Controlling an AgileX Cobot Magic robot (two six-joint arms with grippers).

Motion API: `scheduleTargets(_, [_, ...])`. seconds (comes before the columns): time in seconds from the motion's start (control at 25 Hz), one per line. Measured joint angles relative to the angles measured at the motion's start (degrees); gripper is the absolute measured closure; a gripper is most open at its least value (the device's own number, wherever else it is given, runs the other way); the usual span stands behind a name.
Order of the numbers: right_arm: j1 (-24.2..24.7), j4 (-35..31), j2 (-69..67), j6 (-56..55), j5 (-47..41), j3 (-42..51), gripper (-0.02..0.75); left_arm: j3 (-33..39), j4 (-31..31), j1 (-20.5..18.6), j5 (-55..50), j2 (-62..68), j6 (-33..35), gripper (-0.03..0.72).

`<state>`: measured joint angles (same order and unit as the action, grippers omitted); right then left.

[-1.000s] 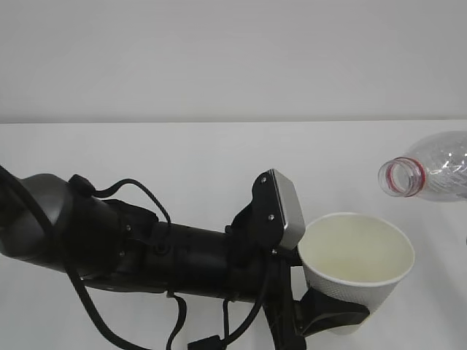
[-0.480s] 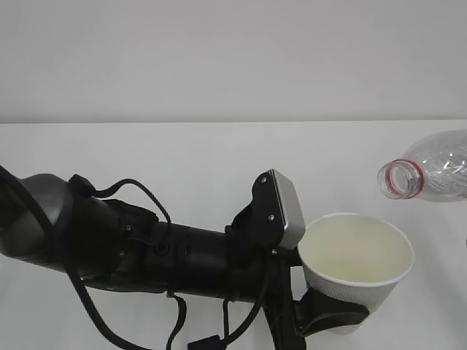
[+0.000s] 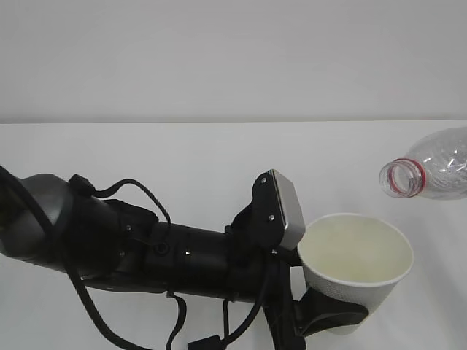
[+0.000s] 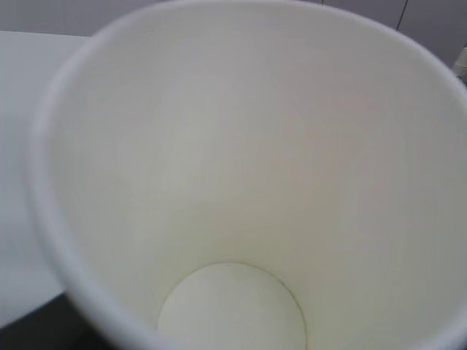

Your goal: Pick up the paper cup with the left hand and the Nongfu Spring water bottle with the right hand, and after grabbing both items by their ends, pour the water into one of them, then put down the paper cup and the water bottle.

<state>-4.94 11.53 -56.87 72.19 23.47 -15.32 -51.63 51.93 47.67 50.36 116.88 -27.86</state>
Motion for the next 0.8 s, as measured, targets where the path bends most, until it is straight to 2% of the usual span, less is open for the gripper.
scheduleTargets(0.8, [0.0, -0.1, 0.0, 1.0, 2.2, 0.0, 0.245, 0.0, 0.0, 0.0, -0.6, 0.0, 0.0, 0.185])
